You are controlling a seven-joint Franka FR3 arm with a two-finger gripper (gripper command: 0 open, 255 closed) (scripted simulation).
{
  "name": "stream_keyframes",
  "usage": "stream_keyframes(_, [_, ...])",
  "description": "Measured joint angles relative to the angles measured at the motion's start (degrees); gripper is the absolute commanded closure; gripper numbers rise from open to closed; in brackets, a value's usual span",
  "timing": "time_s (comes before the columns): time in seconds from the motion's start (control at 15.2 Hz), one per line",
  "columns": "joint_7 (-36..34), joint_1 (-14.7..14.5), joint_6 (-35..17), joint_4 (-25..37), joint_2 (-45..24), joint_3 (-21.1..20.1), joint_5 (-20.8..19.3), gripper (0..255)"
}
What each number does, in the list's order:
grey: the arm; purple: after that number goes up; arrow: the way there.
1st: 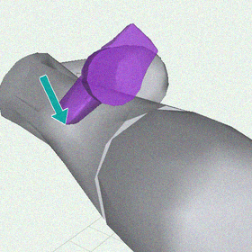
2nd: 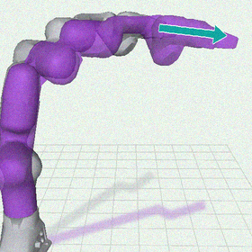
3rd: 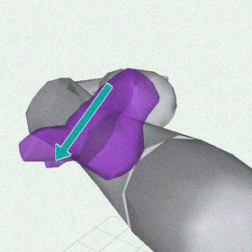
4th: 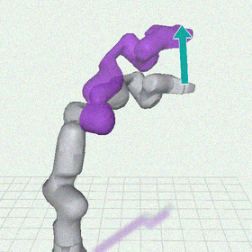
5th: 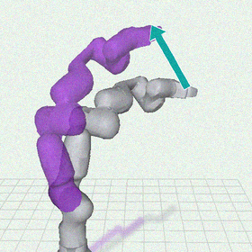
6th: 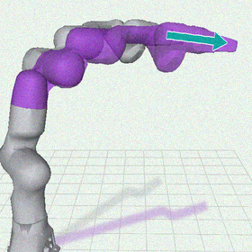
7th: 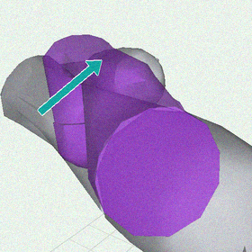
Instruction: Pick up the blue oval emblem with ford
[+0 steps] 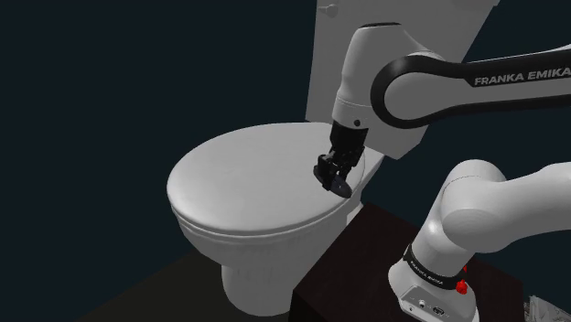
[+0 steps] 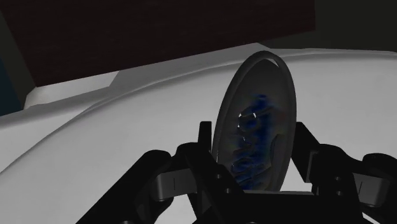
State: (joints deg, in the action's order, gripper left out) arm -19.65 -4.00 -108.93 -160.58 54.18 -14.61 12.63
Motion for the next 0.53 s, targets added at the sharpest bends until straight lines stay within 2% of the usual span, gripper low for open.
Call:
stream_keyframes(0.26, [0.0,-0.1,0.0,0.0,0.1,0.0,0.1,255])
stream_keyframes(0.53, [-0.1,0.0,2.6,1.9,0.5,0.5,-0.3,255])
